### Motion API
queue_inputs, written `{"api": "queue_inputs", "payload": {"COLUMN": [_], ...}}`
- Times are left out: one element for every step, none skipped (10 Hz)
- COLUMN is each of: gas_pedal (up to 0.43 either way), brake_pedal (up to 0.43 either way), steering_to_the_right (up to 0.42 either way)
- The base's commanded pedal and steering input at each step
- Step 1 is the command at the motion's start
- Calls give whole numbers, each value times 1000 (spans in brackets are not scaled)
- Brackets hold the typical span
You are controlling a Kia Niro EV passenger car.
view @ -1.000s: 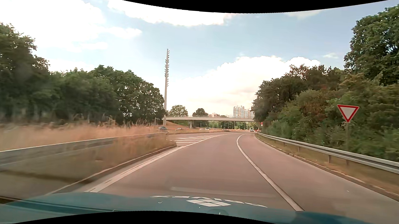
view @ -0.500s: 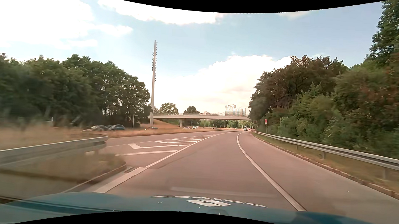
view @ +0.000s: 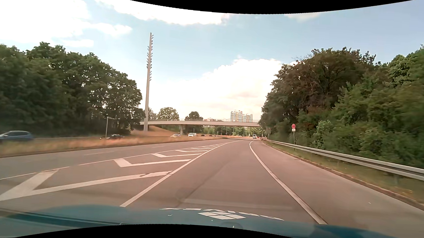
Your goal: Follow the waypoints while adhering to traffic rules and regulations
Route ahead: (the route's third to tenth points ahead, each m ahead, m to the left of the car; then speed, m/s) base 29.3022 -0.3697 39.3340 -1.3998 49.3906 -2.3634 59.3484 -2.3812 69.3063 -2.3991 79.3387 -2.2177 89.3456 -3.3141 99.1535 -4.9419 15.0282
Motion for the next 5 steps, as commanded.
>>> {"api": "queue_inputs", "payload": {"gas_pedal": [189,189,189,189,177], "brake_pedal": [0,0,0,0,0], "steering_to_the_right": [25,24,22,20,18]}}
